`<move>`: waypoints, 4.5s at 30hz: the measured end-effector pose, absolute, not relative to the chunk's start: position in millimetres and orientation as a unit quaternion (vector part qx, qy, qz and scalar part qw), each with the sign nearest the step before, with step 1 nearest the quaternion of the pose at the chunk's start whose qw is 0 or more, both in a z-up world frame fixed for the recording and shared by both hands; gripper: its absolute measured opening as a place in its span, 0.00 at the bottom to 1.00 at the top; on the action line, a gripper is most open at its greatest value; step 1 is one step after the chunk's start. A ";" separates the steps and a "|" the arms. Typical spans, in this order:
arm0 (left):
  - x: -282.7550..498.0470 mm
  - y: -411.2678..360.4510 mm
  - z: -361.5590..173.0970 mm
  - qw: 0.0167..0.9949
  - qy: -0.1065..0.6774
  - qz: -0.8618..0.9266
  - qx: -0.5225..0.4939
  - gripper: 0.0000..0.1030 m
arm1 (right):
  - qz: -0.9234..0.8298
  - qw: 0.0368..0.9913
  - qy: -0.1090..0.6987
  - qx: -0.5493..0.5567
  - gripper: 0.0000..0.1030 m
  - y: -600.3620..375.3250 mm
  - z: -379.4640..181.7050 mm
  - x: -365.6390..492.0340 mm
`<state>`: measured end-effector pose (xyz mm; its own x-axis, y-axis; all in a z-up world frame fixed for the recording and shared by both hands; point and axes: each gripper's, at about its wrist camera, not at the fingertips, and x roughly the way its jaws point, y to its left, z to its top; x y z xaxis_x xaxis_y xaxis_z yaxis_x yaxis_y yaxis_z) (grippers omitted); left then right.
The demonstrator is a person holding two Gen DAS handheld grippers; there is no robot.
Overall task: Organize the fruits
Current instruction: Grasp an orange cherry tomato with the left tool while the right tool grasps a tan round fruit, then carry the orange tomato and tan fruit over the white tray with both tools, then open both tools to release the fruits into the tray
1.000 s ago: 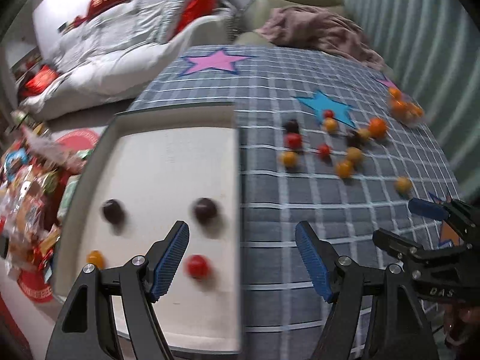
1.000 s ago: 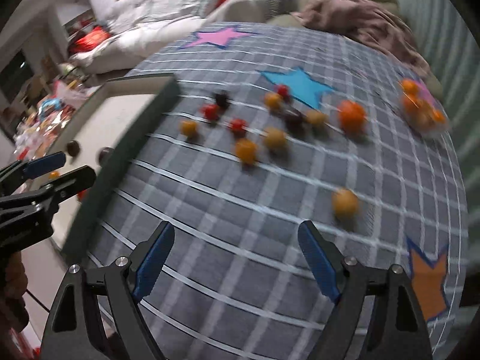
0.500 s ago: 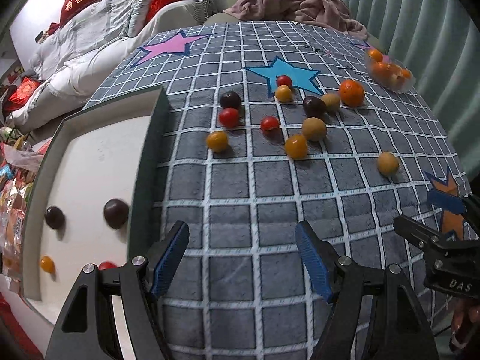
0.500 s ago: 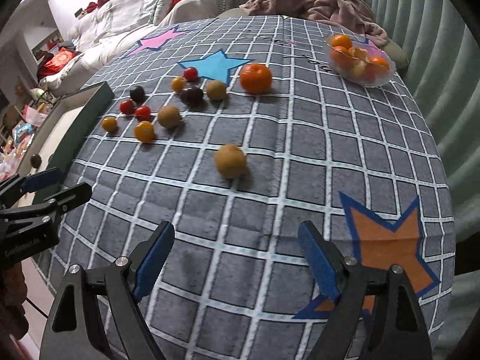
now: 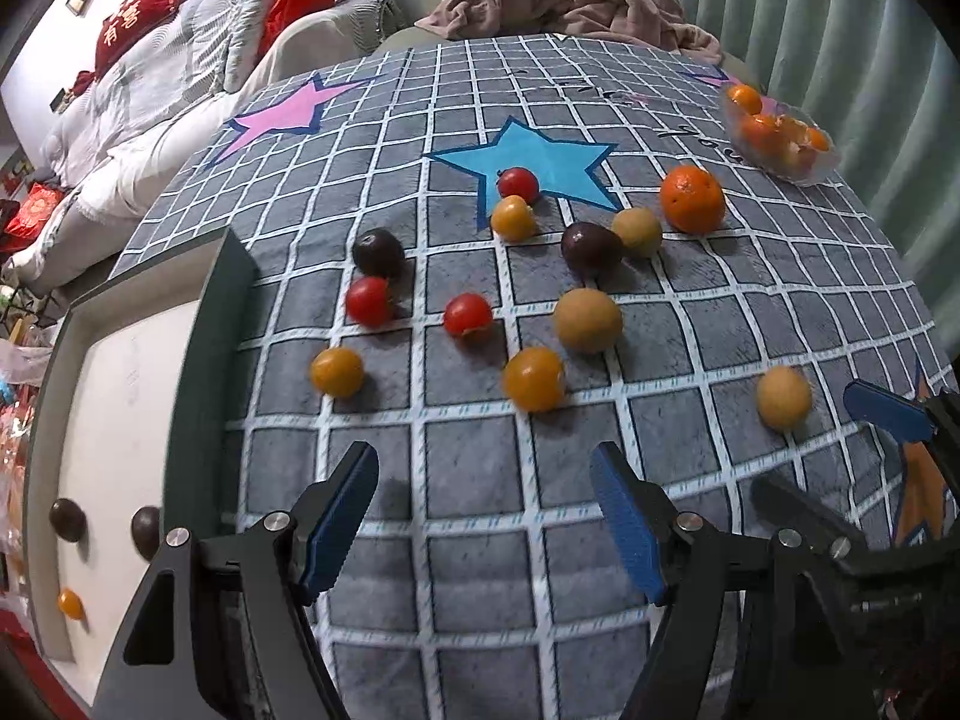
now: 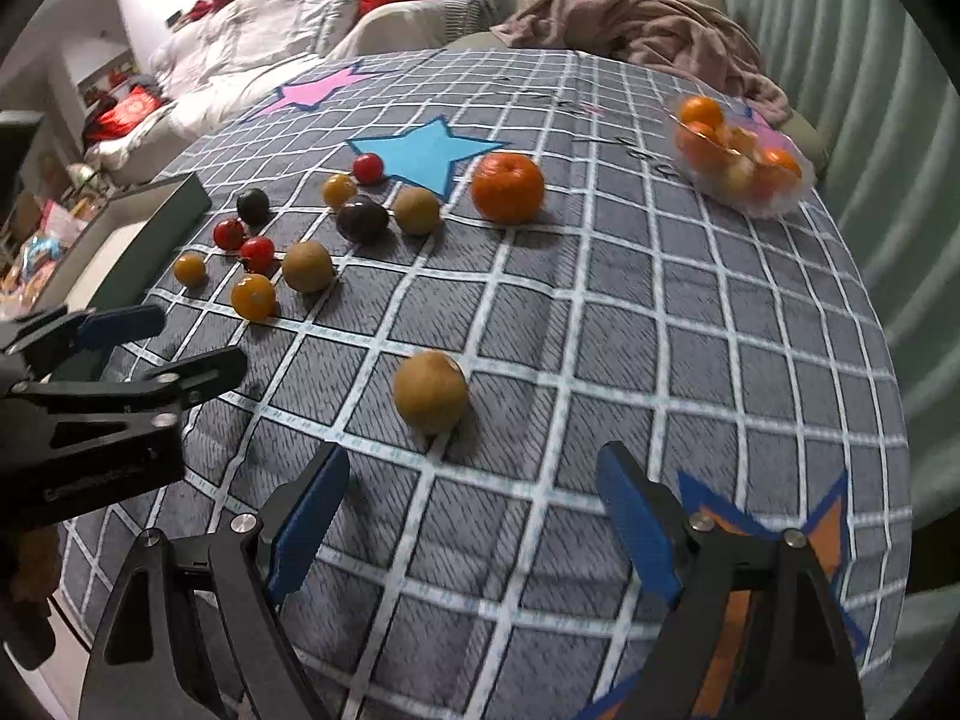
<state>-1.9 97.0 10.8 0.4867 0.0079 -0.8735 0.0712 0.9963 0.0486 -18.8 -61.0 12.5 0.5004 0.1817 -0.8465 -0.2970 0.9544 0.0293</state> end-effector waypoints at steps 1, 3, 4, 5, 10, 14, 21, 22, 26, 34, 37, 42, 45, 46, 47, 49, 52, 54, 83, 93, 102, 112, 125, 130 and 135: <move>1.2 96.1 9.4 0.860 0.508 -0.019 0.035 0.72 | 0.141 0.865 0.478 -0.065 0.84 -59.1 12.2 -17.0; 6.6 95.7 8.2 0.861 0.508 -0.019 0.023 0.72 | 0.148 0.865 0.474 -0.072 0.84 -55.8 11.9 -12.9; 9.1 95.0 8.0 0.860 0.509 -0.018 0.021 0.72 | 0.149 0.865 0.473 -0.072 0.84 -55.1 11.8 -12.1; 11.9 94.5 8.1 0.860 0.510 -0.017 0.016 0.72 | 0.152 0.866 0.471 -0.073 0.84 -53.9 11.8 -10.3; 18.5 94.5 6.7 0.859 0.512 -0.009 -0.003 0.71 | 0.159 0.869 0.461 -0.083 0.66 -47.8 13.7 -7.2; 18.6 91.7 9.6 0.863 0.505 -0.008 -0.003 0.40 | 0.171 0.869 0.459 -0.074 0.34 -49.3 16.9 -8.7; 8.2 88.7 11.3 0.866 0.499 -0.018 -0.003 0.22 | 0.187 0.863 0.468 -0.036 0.27 -58.8 19.2 -24.0; 3.9 88.7 11.3 0.866 0.499 -0.020 -0.001 0.22 | 0.189 0.863 0.468 -0.032 0.27 -61.1 19.3 -29.0; -18.1 91.2 11.3 0.868 0.497 -0.026 0.003 0.22 | 0.191 0.861 0.471 -0.015 0.27 -69.0 19.0 -43.8; -72.0 97.1 11.4 0.869 0.493 -0.032 0.013 0.22 | 0.190 0.858 0.476 0.008 0.27 -80.8 18.7 -69.3; -81.8 100.2 11.9 0.868 0.495 -0.031 0.009 0.22 | 0.190 0.857 0.479 0.015 0.27 -83.3 19.2 -77.2; -93.3 106.8 17.0 0.872 0.489 -0.025 -0.007 0.22 | 0.191 0.857 0.478 0.019 0.27 -83.2 22.1 -90.8; -101.9 110.8 26.8 0.877 0.479 -0.026 -0.019 0.22 | 0.196 0.855 0.479 0.014 0.27 -78.0 24.3 -95.3; -106.4 112.9 32.4 0.880 0.474 -0.028 -0.026 0.22 | 0.198 0.855 0.480 0.010 0.27 -75.4 25.1 -97.0; -110.5 114.9 36.7 0.882 0.470 -0.030 -0.030 0.22 | 0.199 0.854 0.480 0.009 0.27 -73.4 25.5 -97.9; -120.0 119.6 48.2 0.887 0.458 -0.036 -0.035 0.22 | 0.204 0.851 0.484 0.013 0.27 -68.6 25.3 -99.3; -133.0 128.0 62.4 0.896 0.442 -0.037 -0.031 0.22 | 0.208 0.847 0.488 0.013 0.27 -58.0 25.3 -100.9; -139.3 136.1 69.8 0.899 0.435 -0.036 -0.033 0.22 | 0.212 0.846 0.489 0.012 0.27 -50.4 25.3 -101.8; -145.6 238.9 82.1 0.903 0.419 0.035 -0.093 0.22 | 0.266 0.831 0.489 -0.009 0.27 38.0 51.3 -67.6; -124.8 273.0 98.1 0.908 0.407 0.065 -0.075 0.22 | 0.307 0.826 0.472 -0.025 0.27 85.1 71.0 -42.5; -85.7 311.8 99.3 0.902 0.417 0.086 -0.073 0.22 | 0.341 0.817 0.465 -0.024 0.27 124.5 84.2 -12.2; -19.6 319.6 67.9 0.881 0.459 0.098 -0.054 0.22 | 0.362 0.803 0.471 -0.053 0.27 167.3 82.1 24.8; 6.5 330.6 22.6 0.850 0.512 0.110 -0.053 0.22 | 0.358 0.777 0.502 -0.127 0.27 220.4 35.3 44.3; 8.7 330.4 17.4 0.846 0.519 0.110 -0.047 0.23 | 0.353 0.769 0.509 -0.160 0.29 227.7 25.0 43.8; 7.9 332.3 17.5 0.845 0.521 0.110 -0.044 0.23 | 0.352 0.773 0.500 -0.169 0.41 229.0 27.9 40.0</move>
<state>7.9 332.3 17.5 0.4325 0.1397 -0.8907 -0.2314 0.9720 0.0401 40.0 229.0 27.9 0.2526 0.3757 -0.8917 -0.7138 0.6945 0.0904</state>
